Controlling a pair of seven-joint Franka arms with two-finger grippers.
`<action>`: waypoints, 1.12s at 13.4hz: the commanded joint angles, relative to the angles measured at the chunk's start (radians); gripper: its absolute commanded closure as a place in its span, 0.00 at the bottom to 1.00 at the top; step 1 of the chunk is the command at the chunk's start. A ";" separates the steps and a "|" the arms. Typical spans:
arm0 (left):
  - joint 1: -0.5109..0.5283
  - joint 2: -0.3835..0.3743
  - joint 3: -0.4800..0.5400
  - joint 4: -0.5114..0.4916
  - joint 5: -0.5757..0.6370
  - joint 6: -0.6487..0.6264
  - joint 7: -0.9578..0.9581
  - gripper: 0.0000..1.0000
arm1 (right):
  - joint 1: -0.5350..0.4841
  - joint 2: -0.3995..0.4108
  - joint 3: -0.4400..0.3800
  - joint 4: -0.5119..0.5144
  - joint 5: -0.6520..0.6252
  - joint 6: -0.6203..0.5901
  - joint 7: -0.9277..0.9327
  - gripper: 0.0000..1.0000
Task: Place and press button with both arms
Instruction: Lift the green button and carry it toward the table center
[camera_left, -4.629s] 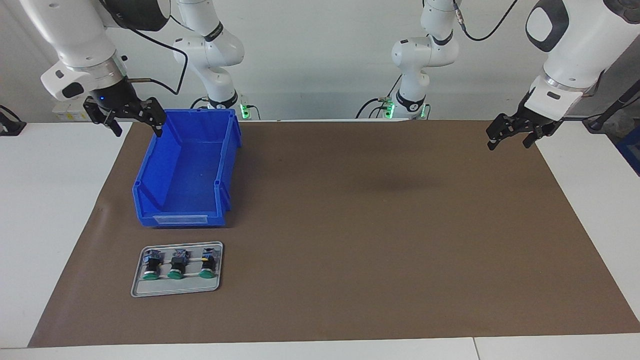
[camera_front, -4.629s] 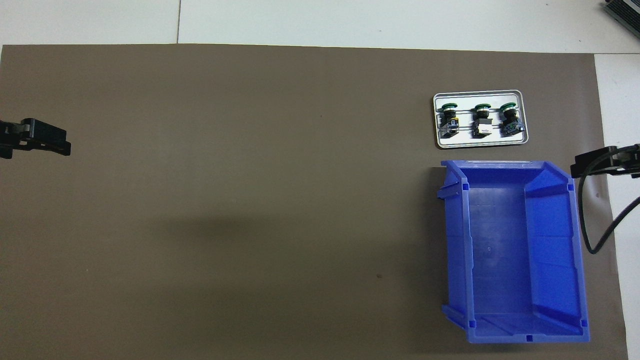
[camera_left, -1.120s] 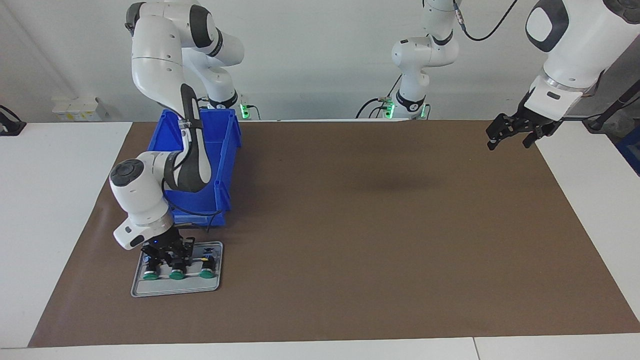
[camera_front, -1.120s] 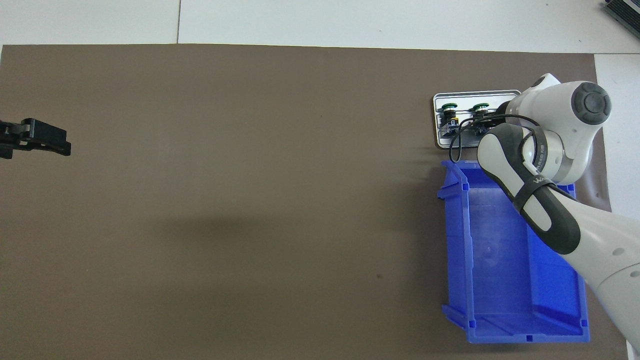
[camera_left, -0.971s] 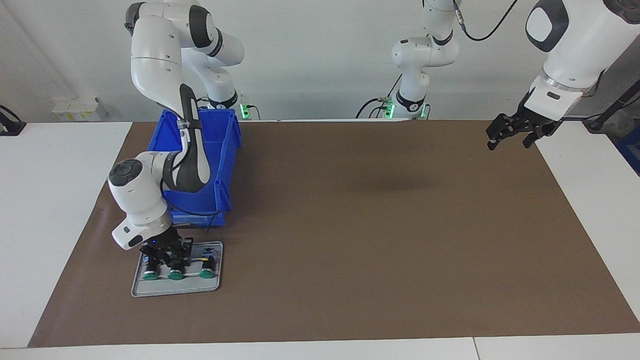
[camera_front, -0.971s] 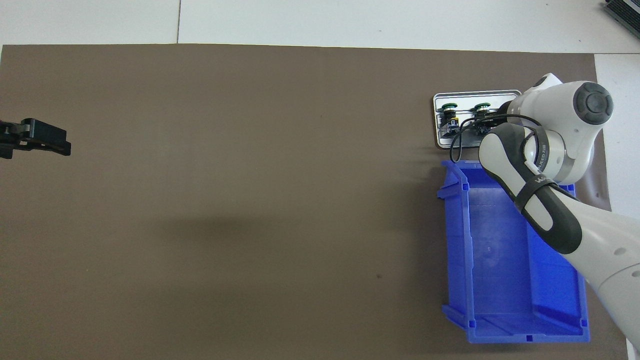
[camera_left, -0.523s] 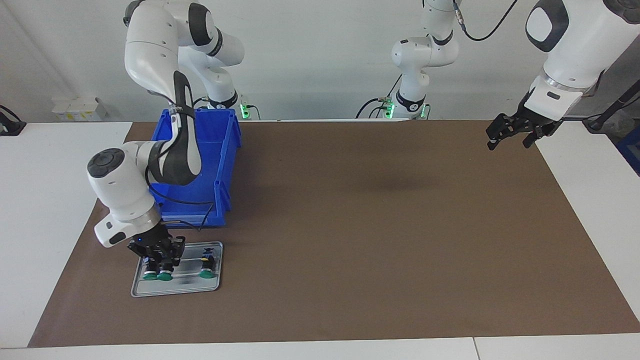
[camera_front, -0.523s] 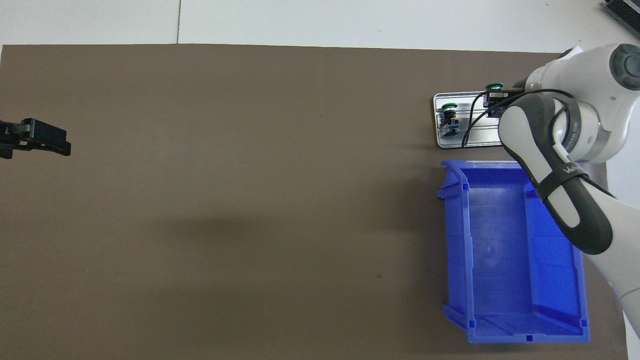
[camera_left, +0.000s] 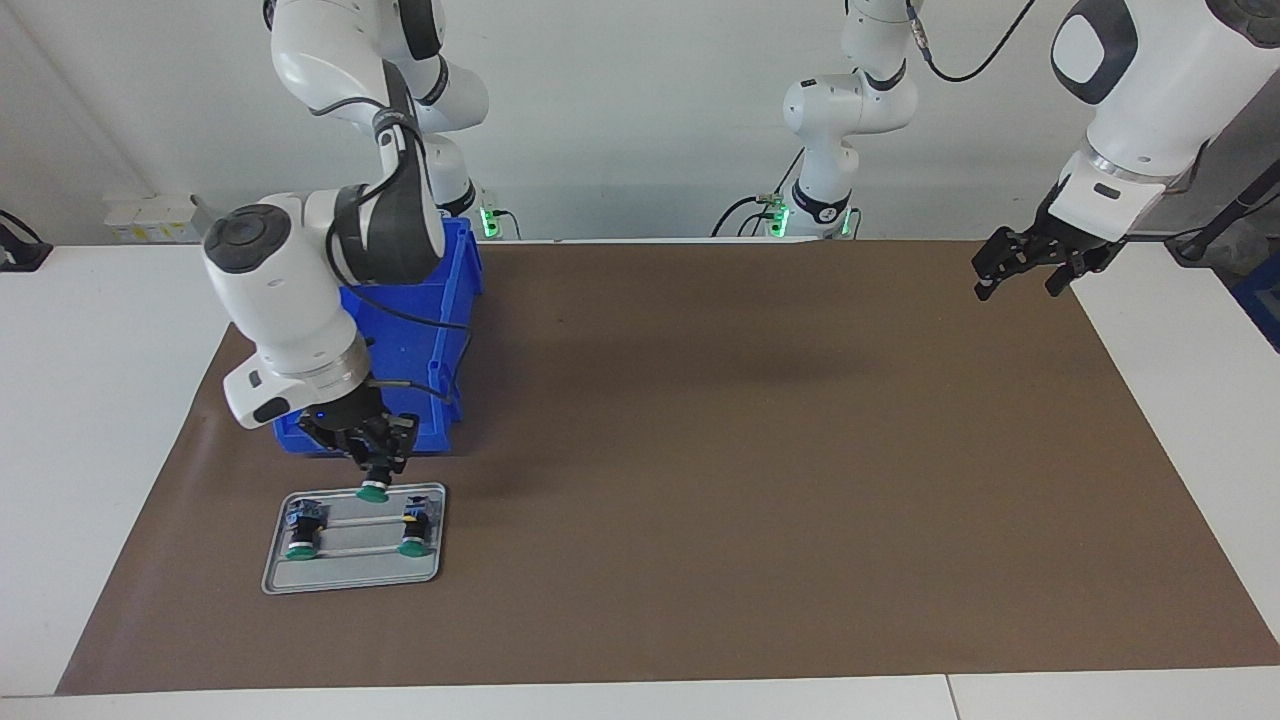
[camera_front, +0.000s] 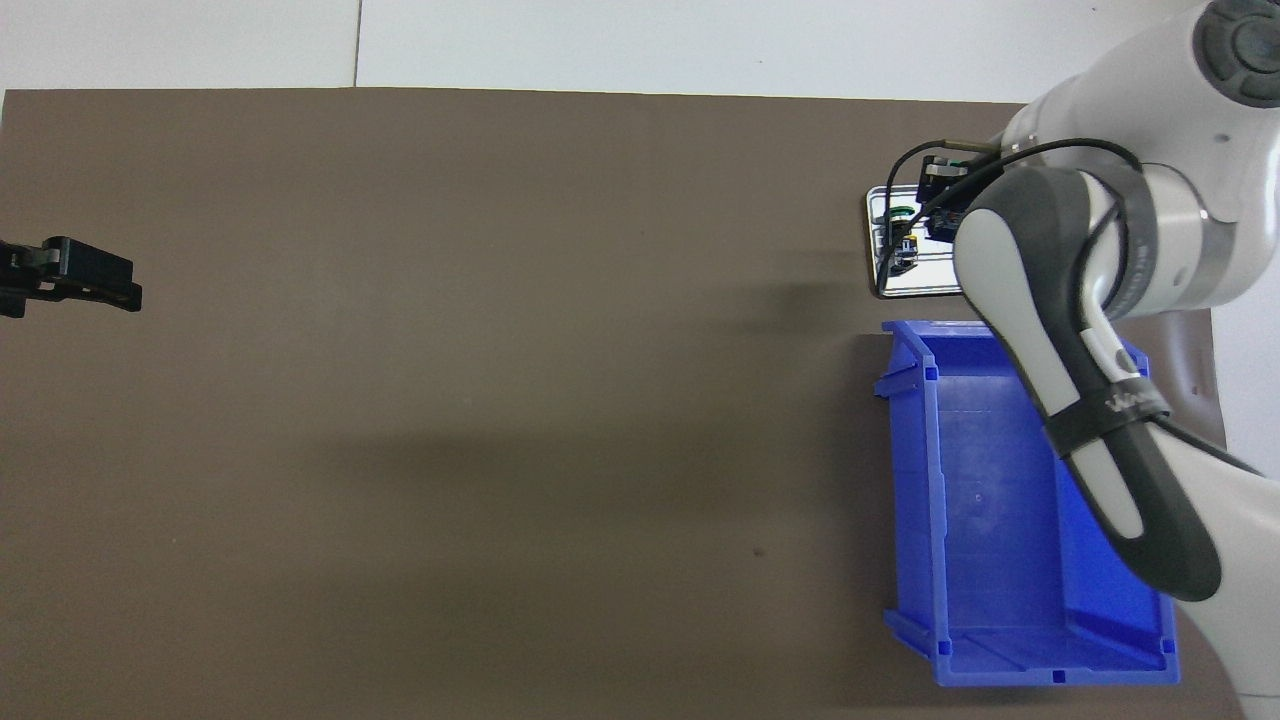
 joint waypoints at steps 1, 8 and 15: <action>0.003 -0.027 -0.003 -0.029 0.014 0.001 -0.010 0.00 | 0.131 -0.006 0.006 0.013 -0.068 -0.012 0.342 1.00; 0.003 -0.027 -0.003 -0.029 0.014 0.001 -0.008 0.00 | 0.432 0.019 0.012 0.009 -0.067 0.017 1.077 1.00; 0.002 -0.029 -0.003 -0.031 0.013 0.001 -0.010 0.00 | 0.590 0.220 0.014 0.087 -0.058 0.081 1.553 1.00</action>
